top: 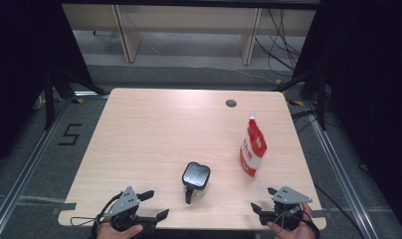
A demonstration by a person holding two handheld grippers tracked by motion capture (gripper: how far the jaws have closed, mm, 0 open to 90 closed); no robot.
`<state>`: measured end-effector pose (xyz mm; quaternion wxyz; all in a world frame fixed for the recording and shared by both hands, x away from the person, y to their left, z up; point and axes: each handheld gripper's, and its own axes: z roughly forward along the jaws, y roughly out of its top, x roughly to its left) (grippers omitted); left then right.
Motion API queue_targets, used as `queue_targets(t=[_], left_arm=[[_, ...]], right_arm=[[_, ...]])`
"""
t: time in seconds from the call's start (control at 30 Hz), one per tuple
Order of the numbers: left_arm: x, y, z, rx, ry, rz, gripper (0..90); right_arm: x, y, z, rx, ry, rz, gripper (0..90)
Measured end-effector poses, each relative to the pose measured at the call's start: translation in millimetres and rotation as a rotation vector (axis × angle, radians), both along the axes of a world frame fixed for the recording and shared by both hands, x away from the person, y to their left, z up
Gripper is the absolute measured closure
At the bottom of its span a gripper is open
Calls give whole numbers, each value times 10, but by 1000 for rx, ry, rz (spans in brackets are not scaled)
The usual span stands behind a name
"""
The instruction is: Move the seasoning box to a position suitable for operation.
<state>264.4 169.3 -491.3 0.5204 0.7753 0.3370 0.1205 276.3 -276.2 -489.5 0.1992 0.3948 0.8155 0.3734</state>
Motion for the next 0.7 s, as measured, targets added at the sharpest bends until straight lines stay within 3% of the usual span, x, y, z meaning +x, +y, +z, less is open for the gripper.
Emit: queue_targets(t=[0.07,0.23,0.3,0.43,0.5,0.53,0.6,0.63,0.7], left_arm=[[-9,-9,-3,-6,13,15,188],[-12,-17,-5,1,-4,32,190],[-16,-21,-6,0,-8,39,192],[-27,-34,-4,-1,-3,44,192],[-34,-36,4,7,-3,41,192],[-30,-33,9,11,-15,30,192],[-44,-56,6,-18,-9,44,200],[-47,-45,17,15,-19,40,204],[-51,-84,13,0,-23,39,210]], right_arm=[[3,5,-5,7,1,5,227],[-20,29,-3,9,19,-12,236],[5,8,-6,-6,-12,3,234],[9,4,-4,-7,-13,3,234],[6,9,-8,-11,-10,1,234],[-7,25,-13,7,18,-9,235],[12,11,-11,-18,-19,7,236],[12,13,-11,-15,-18,8,236],[13,19,-15,-11,-11,11,235]])
